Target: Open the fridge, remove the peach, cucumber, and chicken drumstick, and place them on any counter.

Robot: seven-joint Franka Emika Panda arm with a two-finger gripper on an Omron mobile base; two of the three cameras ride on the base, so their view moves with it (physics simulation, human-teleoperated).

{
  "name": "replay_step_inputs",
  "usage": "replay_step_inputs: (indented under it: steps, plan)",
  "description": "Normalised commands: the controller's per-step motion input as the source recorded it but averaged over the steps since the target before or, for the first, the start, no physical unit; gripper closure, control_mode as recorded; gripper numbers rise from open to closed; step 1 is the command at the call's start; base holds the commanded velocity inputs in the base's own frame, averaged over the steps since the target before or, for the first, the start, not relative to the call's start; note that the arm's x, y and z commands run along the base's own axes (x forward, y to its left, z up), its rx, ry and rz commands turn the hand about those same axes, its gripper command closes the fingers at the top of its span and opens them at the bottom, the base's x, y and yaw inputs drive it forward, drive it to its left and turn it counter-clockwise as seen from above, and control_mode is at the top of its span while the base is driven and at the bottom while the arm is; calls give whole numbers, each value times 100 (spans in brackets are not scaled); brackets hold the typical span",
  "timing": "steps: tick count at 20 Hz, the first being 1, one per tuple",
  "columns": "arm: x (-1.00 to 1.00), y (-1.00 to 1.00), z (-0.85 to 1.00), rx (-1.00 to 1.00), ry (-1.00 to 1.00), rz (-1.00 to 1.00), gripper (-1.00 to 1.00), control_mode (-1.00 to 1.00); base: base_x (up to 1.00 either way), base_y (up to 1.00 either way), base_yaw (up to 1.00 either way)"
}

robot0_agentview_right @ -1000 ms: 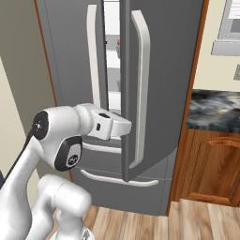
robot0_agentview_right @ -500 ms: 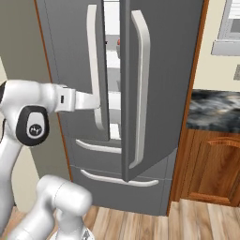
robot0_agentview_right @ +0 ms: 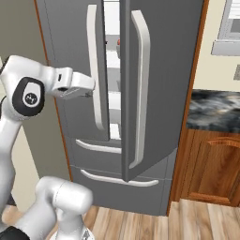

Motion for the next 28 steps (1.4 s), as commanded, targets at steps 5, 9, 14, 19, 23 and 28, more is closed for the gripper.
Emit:
replay_step_inputs:
  steps: [5,9,14,19,23,28]
  plan:
    - [40,29,-7,-8,2,0,100,-100,0,0,0]
    - [62,10,-4,-1,12,0,100,-100,0,0,0]
    - [69,2,-8,-1,9,0,100,-100,0,0,0]
    - [28,10,-39,-25,3,-2,100,-100,0,0,0]
    - [23,-8,-50,-37,-5,-11,100,-100,0,0,0]
    - [11,-52,-7,-19,-2,-9,100,-100,0,0,0]
